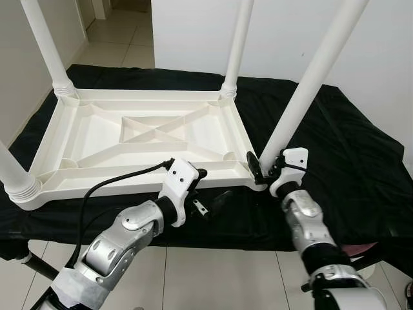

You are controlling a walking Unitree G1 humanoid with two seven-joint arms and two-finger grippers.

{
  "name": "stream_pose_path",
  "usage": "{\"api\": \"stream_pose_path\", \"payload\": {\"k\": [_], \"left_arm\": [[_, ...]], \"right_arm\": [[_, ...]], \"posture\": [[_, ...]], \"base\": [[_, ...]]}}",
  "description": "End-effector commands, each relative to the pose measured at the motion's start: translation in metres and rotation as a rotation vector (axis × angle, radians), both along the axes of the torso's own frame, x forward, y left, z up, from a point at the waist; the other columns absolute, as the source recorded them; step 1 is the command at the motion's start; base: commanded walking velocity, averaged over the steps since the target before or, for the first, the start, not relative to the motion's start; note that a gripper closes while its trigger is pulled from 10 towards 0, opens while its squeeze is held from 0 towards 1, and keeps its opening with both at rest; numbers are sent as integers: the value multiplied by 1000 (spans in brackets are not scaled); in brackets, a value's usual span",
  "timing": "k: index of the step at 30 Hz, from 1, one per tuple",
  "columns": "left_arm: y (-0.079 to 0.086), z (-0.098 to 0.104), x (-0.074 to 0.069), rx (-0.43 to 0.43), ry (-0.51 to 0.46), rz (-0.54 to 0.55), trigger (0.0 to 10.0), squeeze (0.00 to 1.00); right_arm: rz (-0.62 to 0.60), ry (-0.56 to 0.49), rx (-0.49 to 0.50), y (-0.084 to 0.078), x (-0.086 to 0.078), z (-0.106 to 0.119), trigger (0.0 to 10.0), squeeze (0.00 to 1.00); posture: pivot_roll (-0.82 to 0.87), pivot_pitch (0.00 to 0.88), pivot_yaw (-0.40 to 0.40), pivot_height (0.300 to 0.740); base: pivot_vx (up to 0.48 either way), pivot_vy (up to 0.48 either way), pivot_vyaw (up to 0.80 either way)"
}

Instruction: Building children table

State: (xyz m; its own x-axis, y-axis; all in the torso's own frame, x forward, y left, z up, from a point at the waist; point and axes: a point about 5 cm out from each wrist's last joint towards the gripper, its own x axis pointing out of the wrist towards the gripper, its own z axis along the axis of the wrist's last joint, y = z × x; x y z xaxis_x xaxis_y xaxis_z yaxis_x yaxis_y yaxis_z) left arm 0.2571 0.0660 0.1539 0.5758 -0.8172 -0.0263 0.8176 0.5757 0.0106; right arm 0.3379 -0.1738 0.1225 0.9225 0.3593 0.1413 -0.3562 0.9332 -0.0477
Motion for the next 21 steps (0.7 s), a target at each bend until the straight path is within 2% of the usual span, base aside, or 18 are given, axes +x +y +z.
{"api": "stream_pose_path", "payload": {"k": [1, 2, 6, 9, 13, 14, 15, 16, 17, 21], "left_arm": [[-7, -1, -5, 18, -3, -137, 10000, 0], [-7, 0, -4, 18, -3, -131, 10000, 0], [-8, 0, -4, 19, 3, -132, 10000, 0], [-12, -2, -7, 32, 19, -159, 10000, 0], [-12, -2, -7, 34, 20, -164, 10000, 0], [-13, -2, -7, 35, 18, -168, 10000, 0], [-13, -2, -7, 35, 18, -168, 10000, 0], [-14, -1, -7, 34, 16, -172, 10000, 0], [-15, -1, -7, 33, 15, -177, 10000, 0], [-18, 0, -8, 32, 14, -191, 10000, 0]], "right_arm": [[39, 19, -13, -1, 0, -2, 10000, 0], [80, 20, -26, -3, 2, 1, 10000, 0], [114, 17, -47, -4, 4, 5, 10000, 0], [203, 26, -118, -7, 10, 12, 10000, 0], [213, 29, -126, -7, 11, 12, 10000, 0], [233, 38, -139, -8, 12, 12, 9529, 0], [233, 38, -139, -8, 12, 12, 9529, 0], [253, 51, -149, -8, 12, 11, 8392, 0], [278, 69, -159, -8, 13, 10, 4706, 0], [344, 121, -184, -5, 12, 4, 4392, 0]], "posture": [[-18, 0, -54, 740], [-18, 0, -55, 740], [-19, 0, -55, 740], [-19, 0, -56, 740], [-19, 0, -56, 740], [-20, 0, -55, 740], [-20, 0, -55, 740], [-19, 0, -53, 740], [-19, 0, -53, 740], [-18, 0, -52, 740]], "base": [[0, 0, 0], [0, 0, 0], [0, 0, 0], [0, 0, 0], [0, 0, 0], [0, 0, 0], [0, 0, 0], [0, 0, 0], [0, 0, 0], [0, 0, 0]]}}
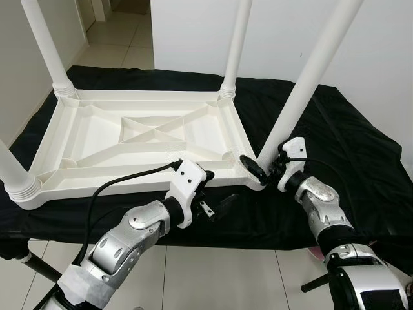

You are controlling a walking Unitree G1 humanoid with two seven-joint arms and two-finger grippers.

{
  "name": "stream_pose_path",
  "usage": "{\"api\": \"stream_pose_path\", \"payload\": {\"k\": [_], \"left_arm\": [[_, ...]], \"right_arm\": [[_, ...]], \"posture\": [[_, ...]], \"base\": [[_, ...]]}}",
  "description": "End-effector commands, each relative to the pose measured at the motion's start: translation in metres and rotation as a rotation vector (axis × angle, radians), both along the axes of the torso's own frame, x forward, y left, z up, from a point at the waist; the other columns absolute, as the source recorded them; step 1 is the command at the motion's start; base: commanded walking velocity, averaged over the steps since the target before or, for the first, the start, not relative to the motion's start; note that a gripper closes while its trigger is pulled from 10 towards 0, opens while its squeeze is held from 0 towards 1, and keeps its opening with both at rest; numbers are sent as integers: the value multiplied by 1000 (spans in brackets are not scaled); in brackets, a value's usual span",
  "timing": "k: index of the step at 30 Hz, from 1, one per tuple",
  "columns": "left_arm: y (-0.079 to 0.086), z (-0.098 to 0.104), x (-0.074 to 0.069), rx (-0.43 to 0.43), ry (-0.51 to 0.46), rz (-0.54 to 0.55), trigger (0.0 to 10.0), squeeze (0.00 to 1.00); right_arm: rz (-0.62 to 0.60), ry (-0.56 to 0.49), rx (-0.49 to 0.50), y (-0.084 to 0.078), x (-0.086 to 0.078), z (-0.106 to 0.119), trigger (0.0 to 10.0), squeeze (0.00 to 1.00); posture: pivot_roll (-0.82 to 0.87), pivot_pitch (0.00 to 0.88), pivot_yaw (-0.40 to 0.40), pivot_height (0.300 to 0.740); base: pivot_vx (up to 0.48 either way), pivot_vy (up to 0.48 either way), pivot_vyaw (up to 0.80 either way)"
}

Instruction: Building children table

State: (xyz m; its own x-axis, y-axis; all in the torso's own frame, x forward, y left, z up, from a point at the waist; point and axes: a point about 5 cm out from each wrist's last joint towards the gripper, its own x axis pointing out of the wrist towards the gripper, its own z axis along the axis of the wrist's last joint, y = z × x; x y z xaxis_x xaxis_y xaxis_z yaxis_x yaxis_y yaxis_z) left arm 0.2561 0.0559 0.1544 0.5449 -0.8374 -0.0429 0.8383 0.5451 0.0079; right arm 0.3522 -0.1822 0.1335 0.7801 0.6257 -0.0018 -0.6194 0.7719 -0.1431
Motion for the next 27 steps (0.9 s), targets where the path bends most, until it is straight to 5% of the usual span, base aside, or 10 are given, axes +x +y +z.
{"api": "stream_pose_path", "payload": {"k": [1, 5, 6, 9, 10, 15, 16, 24, 25, 27], "left_arm": [[-8, 0, -7, 19, 2, -156, 10000, 0], [-9, 1, -6, 20, -2, -158, 10000, 0], [-9, 1, -6, 22, -4, -158, 10000, 0], [-9, 1, -5, 23, -5, -158, 10000, 0], [-8, 3, -4, 26, -12, -156, 10000, 0], [-8, 4, -2, 26, -17, -154, 10000, 0], [-8, 4, -2, 26, -17, -153, 10000, 0], [-8, 3, -2, 24, -17, -154, 10000, 0], [-10, 2, -4, 20, -17, -165, 10000, 0], [-10, 2, -4, 20, -17, -165, 10000, 0]], "right_arm": [[55, 52, -36, 4, -2, -9, 3608, 0], [79, 75, -42, 5, -3, -13, 3059, 0], [84, 84, -45, 5, -4, -15, 2000, 0], [88, 90, -47, 6, -4, -17, 2000, 0], [93, 102, -42, 6, -5, -19, 0, 0], [90, 105, -35, 7, -6, -21, 353, 0], [70, 109, -21, 7, -5, -21, 10000, 0], [12, 115, 25, 12, -3, -21, 10000, 0], [-94, 96, 88, 20, -2, -18, 10000, 0], [-94, 96, 88, 20, -2, -18, 10000, 0]], "posture": [[-18, 0, -52, 740], [-16, 0, -52, 740], [-16, 0, -52, 740], [-16, 0, -52, 740], [-16, 0, -51, 740], [-16, 0, -53, 740], [-17, 0, -55, 740], [-21, 0, -61, 740], [-34, 0, -58, 740], [-34, 0, -58, 740]], "base": [[0, 0, 0], [0, 0, 0], [0, 0, 0], [0, 0, 0], [0, 0, 0], [0, 0, 0], [0, 0, 0], [0, 0, 0], [0, 0, 0], [0, 0, 0]]}}
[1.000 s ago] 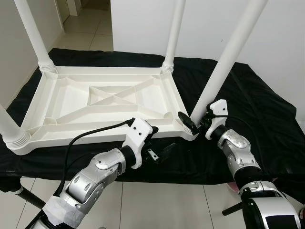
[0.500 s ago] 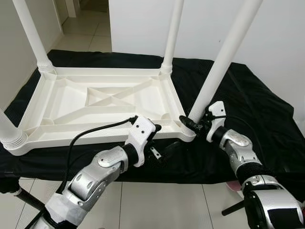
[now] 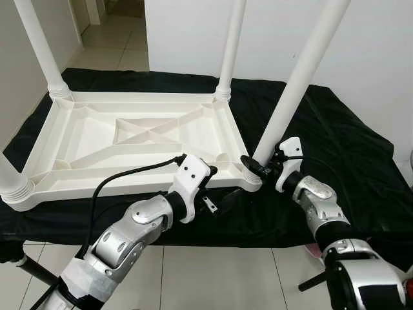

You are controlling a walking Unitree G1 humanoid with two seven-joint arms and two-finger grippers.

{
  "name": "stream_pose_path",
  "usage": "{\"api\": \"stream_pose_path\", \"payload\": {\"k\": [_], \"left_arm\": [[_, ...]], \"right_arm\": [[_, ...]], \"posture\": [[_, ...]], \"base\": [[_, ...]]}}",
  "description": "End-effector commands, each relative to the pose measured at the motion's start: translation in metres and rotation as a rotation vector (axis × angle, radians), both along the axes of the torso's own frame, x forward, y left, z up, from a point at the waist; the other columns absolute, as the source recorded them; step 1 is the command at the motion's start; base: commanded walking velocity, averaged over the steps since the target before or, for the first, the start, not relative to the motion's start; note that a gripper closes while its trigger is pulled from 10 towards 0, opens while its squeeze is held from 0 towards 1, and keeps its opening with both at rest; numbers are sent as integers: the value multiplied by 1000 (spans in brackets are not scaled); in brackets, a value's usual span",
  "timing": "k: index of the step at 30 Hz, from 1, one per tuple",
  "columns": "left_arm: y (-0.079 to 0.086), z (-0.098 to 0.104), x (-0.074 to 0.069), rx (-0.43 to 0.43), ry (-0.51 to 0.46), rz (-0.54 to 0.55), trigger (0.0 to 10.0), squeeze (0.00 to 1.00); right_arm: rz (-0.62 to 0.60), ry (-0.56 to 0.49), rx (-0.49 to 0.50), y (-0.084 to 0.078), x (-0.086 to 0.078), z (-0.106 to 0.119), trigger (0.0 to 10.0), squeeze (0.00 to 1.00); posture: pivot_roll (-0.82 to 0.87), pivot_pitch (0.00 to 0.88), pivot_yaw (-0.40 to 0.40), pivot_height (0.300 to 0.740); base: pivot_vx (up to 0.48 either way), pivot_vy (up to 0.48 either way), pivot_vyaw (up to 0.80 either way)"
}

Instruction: Building children table

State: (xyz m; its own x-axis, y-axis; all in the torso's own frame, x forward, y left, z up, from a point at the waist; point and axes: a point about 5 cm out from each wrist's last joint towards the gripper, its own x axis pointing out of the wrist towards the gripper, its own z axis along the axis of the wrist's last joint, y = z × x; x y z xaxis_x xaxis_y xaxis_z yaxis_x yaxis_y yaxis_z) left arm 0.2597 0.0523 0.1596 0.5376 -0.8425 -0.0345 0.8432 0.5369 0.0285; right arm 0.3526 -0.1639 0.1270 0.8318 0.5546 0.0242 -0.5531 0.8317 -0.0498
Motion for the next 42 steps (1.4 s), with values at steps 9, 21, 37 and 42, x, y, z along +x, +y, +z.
{"api": "stream_pose_path", "payload": {"k": [9, 21, 37, 42], "left_arm": [[-9, -4, -8, 11, 10, -168, 10000, 0], [-10, -5, -8, 11, 13, -180, 10000, 0], [-3, -2, -2, 20, -4, -154, 10000, 0], [-3, -2, -3, 22, -8, -159, 10000, 0]], "right_arm": [[-233, 60, 29, 22, -9, -9, 10000, 0], [-507, 93, 23, 34, -35, -9, 10000, 0], [-521, 93, 44, 43, -60, 0, 10000, 518], [-434, 67, 104, 35, -57, 7, 10000, 1000]], "posture": [[-47, 0, -58, 740], [-56, 0, -64, 740], [-54, 0, -66, 740], [-47, 0, -67, 740]], "base": [[0, 0, 0], [0, 0, 0], [0, 0, 0], [0, 0, 0]]}}
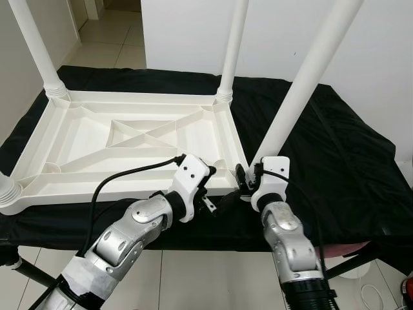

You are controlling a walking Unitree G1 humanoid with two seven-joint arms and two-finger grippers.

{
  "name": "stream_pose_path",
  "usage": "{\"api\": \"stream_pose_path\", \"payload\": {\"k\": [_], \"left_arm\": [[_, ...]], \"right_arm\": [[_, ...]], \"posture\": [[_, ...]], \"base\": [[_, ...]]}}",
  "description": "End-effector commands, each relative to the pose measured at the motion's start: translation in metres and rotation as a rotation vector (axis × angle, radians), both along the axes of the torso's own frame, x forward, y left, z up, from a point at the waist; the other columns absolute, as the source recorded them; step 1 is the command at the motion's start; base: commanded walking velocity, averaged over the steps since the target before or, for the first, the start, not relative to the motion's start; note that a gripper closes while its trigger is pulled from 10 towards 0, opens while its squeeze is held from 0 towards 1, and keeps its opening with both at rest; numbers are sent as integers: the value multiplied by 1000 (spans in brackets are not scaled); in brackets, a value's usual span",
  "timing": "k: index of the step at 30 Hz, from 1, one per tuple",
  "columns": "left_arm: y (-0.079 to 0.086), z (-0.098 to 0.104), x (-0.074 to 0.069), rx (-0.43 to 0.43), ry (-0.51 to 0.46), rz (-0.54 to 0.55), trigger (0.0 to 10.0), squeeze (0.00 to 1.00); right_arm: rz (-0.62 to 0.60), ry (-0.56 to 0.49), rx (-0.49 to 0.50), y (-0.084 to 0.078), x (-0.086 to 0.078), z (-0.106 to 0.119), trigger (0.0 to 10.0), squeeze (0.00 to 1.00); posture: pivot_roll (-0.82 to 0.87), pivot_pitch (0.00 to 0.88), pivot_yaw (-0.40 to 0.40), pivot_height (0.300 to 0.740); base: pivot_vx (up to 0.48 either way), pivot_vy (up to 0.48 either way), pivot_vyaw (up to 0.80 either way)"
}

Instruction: Building children table

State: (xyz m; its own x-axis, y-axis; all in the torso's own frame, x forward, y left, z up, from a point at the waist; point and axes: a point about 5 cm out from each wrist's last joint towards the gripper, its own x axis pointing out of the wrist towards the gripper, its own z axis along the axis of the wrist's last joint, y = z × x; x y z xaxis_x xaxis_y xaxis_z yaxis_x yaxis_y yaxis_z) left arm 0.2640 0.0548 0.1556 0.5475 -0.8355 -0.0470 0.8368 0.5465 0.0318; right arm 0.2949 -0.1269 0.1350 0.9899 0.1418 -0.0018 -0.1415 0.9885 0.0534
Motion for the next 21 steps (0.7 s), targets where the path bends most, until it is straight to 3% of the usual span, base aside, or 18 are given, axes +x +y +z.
{"api": "stream_pose_path", "payload": {"k": [1, 3, 4, 5, 6, 11, 16, 21], "left_arm": [[-6, 2, -8, 8, -9, -173, 10000, 0], [-7, 1, -9, 7, -8, -176, 10000, 0], [-7, 0, -11, 8, -6, -181, 10000, 0], [-7, 0, -12, 9, -5, -185, 10000, 0], [-7, 0, -12, 9, -5, -187, 10000, 0], [-7, 0, -12, 10, -5, -189, 10000, 0], [-8, 0, -12, 11, -9, -201, 10000, 0], [-9, -1, -15, 10, -9, -210, 10000, 0]], "right_arm": [[44, -8, 9, -2, 2, -1, 10000, 1000], [73, -23, 3, -3, 2, 0, 10000, 1000], [116, -35, -3, -5, 3, 0, 10000, 204], [142, -42, -6, -7, 3, 1, 10000, 204], [186, -51, -8, -8, 4, 1, 10000, 0], [294, -62, -14, -11, 6, 2, 10000, 0], [453, -96, -86, -19, 12, -2, 10000, 0], [497, -100, -124, -23, 17, -4, 10000, 0]], "posture": [[-47, 0, -67, 740], [-45, 0, -68, 740], [-42, 0, -68, 740], [-42, 0, -68, 740], [-39, 0, -67, 740], [-40, 0, -63, 740], [-29, 0, -58, 740], [-23, 0, -59, 740]], "base": [[0, 0, 0], [0, 0, 0], [0, 0, 0], [0, 0, 0], [0, 0, 0], [0, 0, 0], [0, 0, 0], [0, 0, 0]]}}
